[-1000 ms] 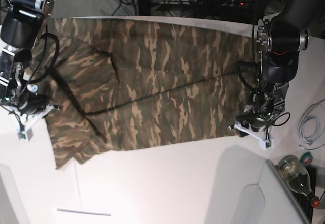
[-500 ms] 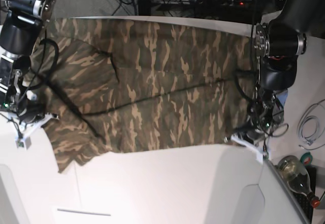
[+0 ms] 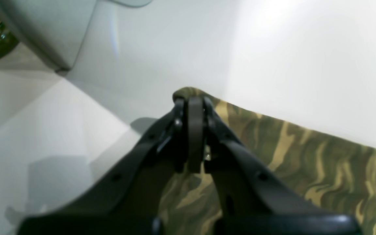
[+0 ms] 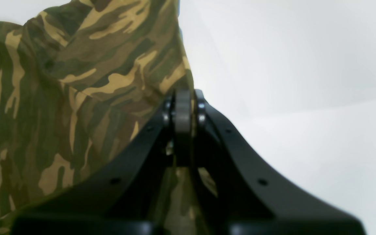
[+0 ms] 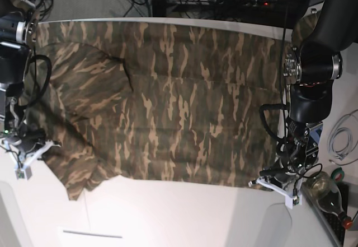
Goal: Layout the t-shirt on the table in an organized manner, then fold the t-shirt properly
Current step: 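Slide both grippers along the shirt edges, pulling the fabric taut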
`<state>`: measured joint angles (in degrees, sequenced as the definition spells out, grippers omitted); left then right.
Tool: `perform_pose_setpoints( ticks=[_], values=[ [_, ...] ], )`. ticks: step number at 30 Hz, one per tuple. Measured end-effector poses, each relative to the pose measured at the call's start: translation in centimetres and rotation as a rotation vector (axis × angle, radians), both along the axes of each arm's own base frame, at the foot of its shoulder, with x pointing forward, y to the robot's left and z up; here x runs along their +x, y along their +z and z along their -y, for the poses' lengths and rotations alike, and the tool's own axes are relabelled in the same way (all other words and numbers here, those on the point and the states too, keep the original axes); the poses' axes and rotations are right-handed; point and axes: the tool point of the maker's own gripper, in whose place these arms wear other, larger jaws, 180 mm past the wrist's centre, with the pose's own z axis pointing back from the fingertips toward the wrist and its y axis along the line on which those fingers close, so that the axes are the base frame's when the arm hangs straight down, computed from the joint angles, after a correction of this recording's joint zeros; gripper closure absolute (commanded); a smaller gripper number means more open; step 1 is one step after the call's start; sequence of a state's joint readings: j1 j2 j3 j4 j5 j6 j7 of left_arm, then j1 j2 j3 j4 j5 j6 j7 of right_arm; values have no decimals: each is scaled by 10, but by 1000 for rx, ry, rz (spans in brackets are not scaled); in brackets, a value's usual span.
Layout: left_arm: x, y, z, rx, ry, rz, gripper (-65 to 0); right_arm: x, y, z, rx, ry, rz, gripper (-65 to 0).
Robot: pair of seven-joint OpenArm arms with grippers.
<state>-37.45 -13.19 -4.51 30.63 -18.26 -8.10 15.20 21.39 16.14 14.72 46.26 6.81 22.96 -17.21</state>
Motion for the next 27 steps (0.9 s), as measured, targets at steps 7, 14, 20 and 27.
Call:
perform_pose_setpoints(
  ticks=[7, 14, 20, 27],
  values=[
    [-3, -3, -4, 5, 3, -6, 0, 9, 10, 5, -9, -3, 93, 0],
    [-3, 0, -12, 12, 13, -2, 0, 19, 25, 8, -17, -4, 166, 0],
    [-3, 0, -12, 12, 13, -2, 0, 28, 39, 20, -38, -10, 194, 0],
    [-3, 1, -11, 7, 16, 0, 0, 27, 39, 22, -41, -11, 194, 0]
  ],
)
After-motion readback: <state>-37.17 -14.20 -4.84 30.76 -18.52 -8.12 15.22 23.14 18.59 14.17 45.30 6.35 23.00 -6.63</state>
